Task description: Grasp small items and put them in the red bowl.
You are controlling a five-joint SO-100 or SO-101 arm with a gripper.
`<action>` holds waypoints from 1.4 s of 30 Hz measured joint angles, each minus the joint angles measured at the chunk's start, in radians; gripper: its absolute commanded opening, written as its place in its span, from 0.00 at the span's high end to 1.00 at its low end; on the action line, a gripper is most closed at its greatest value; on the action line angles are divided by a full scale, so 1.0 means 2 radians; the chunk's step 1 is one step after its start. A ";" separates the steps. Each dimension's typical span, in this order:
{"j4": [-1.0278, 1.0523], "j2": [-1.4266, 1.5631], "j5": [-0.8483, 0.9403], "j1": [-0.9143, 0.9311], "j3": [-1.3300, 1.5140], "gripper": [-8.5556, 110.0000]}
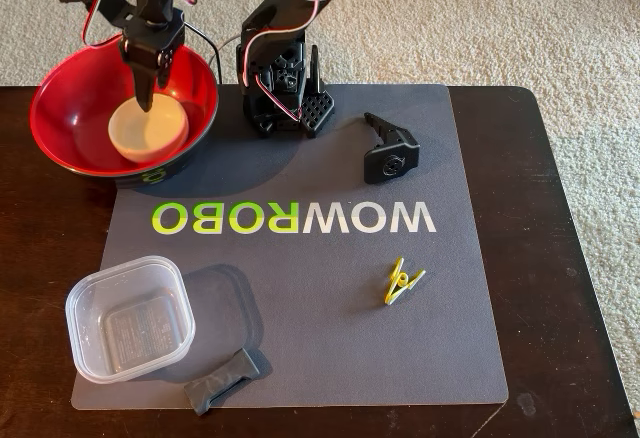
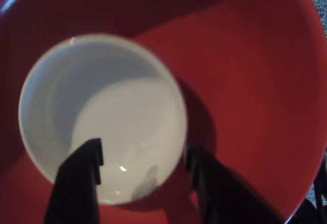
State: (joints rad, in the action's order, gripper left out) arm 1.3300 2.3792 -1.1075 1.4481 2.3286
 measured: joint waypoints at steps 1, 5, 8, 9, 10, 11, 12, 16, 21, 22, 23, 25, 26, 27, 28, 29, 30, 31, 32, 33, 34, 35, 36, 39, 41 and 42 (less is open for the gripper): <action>0.016 0.005 0.011 -0.015 -0.010 0.75; 0.116 0.010 0.092 -0.120 -0.110 0.73; 0.161 -0.021 0.187 -0.242 -0.222 0.73; 0.173 -0.044 0.218 -0.285 -0.265 0.73; 0.177 -0.069 0.245 -0.328 -0.312 0.73; 0.179 -0.100 0.266 -0.367 -0.359 0.73; 0.180 -0.134 0.281 -0.400 -0.408 0.73; 0.180 -0.323 0.298 -0.436 -0.591 0.73; 0.180 -0.552 0.242 -0.433 -0.742 0.71; 0.180 -0.586 0.225 -0.431 -0.753 0.71; 0.180 -0.617 0.209 -0.426 -0.759 0.71; 0.176 -0.668 0.177 -0.409 -0.765 0.71; 0.175 -0.689 0.159 -0.400 -0.766 0.71; 0.175 -0.707 0.142 -0.393 -0.766 0.71; 0.172 -0.724 0.129 -0.388 -0.767 0.71; 0.166 -0.739 0.119 -0.385 -0.767 0.71; 0.163 -0.755 0.110 -0.383 -0.774 0.71; 0.162 -0.774 0.106 -0.380 -0.788 0.71; 0.161 -0.791 0.103 -0.378 -0.804 0.71; 0.162 -0.807 0.100 -0.377 -0.820 0.71; 0.162 -0.820 0.097 -0.378 -0.835 0.73; 0.162 -0.829 0.097 -0.378 -0.848 0.76; 0.162 -0.833 0.097 -0.378 -0.856 0.83; 0.162 -0.844 0.098 -0.378 -0.871 0.93; 0.162 -0.847 0.105 -0.380 -0.875 0.93; 0.161 -0.847 0.110 -0.381 -0.876 0.93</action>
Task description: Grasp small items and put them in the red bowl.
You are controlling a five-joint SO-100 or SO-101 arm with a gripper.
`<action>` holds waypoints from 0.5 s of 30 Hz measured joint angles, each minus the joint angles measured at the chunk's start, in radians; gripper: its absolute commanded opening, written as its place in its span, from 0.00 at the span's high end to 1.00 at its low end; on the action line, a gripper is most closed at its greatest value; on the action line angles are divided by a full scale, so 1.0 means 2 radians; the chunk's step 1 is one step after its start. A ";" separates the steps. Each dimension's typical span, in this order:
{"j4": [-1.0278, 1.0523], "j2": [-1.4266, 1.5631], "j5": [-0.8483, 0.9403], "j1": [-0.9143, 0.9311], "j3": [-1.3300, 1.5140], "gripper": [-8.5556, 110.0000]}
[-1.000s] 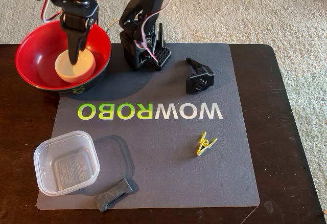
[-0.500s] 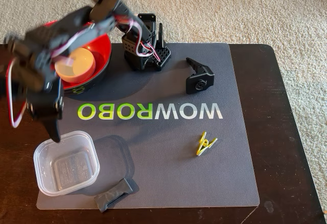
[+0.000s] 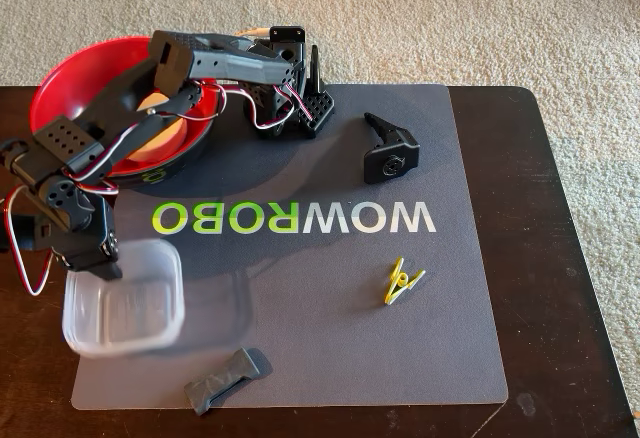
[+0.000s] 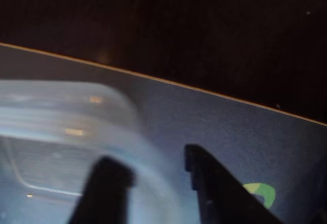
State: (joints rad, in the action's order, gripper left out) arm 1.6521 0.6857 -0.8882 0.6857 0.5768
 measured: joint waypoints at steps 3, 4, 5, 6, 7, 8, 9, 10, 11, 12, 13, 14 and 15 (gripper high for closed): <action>-0.001 0.002 0.021 0.000 -0.010 0.93; 0.001 0.003 0.031 0.000 -0.011 0.93; -0.002 0.009 0.040 0.000 -0.011 0.93; 0.001 0.018 0.049 0.000 -0.011 0.93; 0.001 0.031 0.058 0.000 -0.011 0.93; 0.001 0.048 0.067 0.000 -0.011 0.93; 0.002 0.066 0.077 0.000 -0.011 0.93; 0.003 0.086 0.087 0.000 -0.011 0.93; 0.006 0.107 0.096 0.000 -0.011 0.93; 0.008 0.131 0.107 0.000 -0.011 0.93; 0.012 0.163 0.120 0.000 -0.011 0.93; 0.018 0.190 0.131 0.000 -0.011 0.93; 0.022 0.222 0.142 0.000 -0.007 0.93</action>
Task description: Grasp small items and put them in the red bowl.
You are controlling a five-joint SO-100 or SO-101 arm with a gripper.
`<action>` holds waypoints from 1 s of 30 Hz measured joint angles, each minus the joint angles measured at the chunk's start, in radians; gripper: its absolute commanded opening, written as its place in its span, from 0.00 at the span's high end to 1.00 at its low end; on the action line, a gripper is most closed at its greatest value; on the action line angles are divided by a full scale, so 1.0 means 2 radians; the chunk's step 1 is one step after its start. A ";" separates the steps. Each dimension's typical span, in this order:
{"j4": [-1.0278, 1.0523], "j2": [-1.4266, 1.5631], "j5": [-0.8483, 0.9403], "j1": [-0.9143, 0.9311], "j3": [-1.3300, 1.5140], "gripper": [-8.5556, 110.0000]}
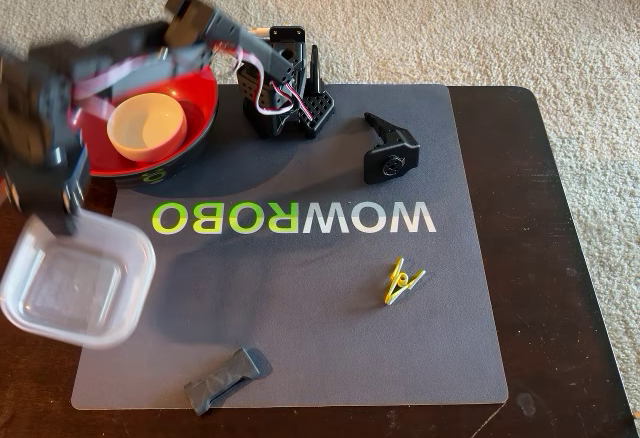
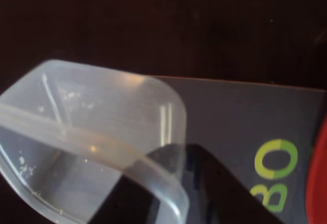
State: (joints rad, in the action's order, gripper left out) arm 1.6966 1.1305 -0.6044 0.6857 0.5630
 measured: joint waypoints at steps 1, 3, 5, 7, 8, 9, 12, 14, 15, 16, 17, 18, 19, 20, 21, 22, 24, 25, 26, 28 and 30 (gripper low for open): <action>0.001 0.039 0.011 0.000 0.019 0.93; 0.002 0.136 0.018 0.000 0.089 0.93; 0.002 0.244 0.016 0.003 0.182 0.93; 0.002 0.358 -0.002 0.029 0.285 0.93; 0.002 0.415 -0.016 0.051 0.336 0.93; 0.002 0.471 -0.031 0.071 0.390 0.93; -0.011 0.622 -0.098 0.127 0.552 0.93; -0.041 0.706 -0.151 0.176 0.659 0.93; -0.060 0.738 -0.173 0.204 0.712 0.93; -0.079 0.757 -0.193 0.225 0.760 0.93; -0.095 0.766 -0.215 0.245 0.802 0.93; -0.109 0.765 -0.233 0.263 0.836 0.93; -0.121 0.760 -0.245 0.278 0.858 0.93; -0.130 0.755 -0.255 0.291 0.873 0.91; -0.139 0.749 -0.260 0.300 0.881 0.87; -0.141 0.742 -0.265 0.304 0.886 0.85; -0.143 0.738 -0.268 0.306 0.889 0.83; -0.144 0.737 -0.269 0.304 0.890 0.81; -0.144 0.738 -0.272 0.303 0.892 0.77; -0.144 0.739 -0.277 0.304 0.892 0.73; -0.145 0.739 -0.282 0.306 0.892 0.71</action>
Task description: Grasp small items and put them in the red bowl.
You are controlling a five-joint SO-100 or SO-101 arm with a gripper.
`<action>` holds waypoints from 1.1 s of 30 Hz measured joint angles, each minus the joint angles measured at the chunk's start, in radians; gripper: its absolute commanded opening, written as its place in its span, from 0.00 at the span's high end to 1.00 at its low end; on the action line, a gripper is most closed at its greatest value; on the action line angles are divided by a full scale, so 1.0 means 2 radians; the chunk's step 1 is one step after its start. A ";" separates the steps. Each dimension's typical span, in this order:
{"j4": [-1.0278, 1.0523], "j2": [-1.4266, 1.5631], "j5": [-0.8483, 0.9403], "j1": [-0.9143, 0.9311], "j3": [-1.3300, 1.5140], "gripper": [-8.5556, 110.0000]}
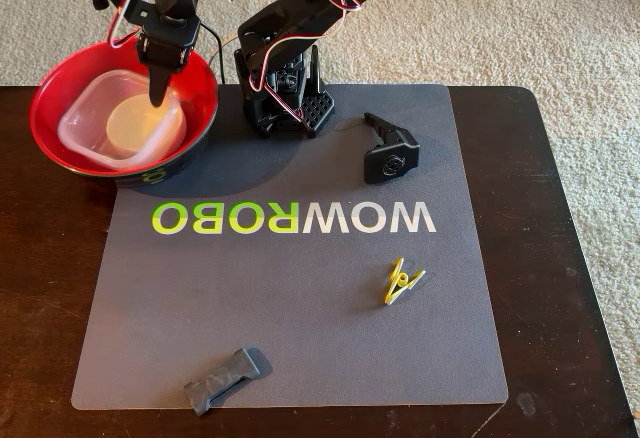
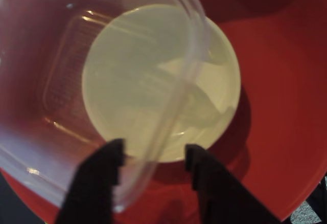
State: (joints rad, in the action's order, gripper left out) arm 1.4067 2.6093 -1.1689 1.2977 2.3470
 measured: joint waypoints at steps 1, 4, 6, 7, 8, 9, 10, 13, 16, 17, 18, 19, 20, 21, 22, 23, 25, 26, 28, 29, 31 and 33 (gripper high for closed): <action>0.000 0.000 -0.001 0.000 0.000 0.70; 0.006 0.000 0.015 -0.012 -0.009 0.70; 0.020 0.000 0.041 -0.049 -0.035 0.69; 0.029 -0.001 0.057 -0.072 -0.053 0.69; 0.039 -0.005 0.074 -0.096 -0.076 0.69; 0.052 -0.016 0.091 -0.120 -0.104 0.69; 0.068 -0.031 0.107 -0.145 -0.136 0.69; 0.125 -0.101 0.148 -0.217 -0.249 0.69; 0.143 -0.191 0.178 -0.276 -0.362 0.69; 0.144 -0.220 0.183 -0.289 -0.393 0.68; 0.146 -0.247 0.183 -0.301 -0.418 0.68; 0.146 -0.269 0.184 -0.313 -0.437 0.67; 0.146 -0.290 0.184 -0.325 -0.448 0.67; 0.144 -0.311 0.180 -0.338 -0.455 0.67; 0.137 -0.334 0.175 -0.353 -0.459 0.67; 0.126 -0.360 0.169 -0.365 -0.466 0.67; 0.107 -0.426 0.155 -0.383 -0.492 0.67; 0.094 -0.463 0.150 -0.389 -0.511 0.67; 0.083 -0.541 0.133 -0.394 -0.566 0.67; 0.081 -0.584 0.127 -0.397 -0.598 0.67; 0.079 -0.667 0.108 -0.403 -0.664 0.67; 0.079 -0.746 0.104 -0.414 -0.730 0.67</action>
State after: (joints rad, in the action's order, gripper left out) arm 1.5647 1.1167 -0.9618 0.4694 0.8866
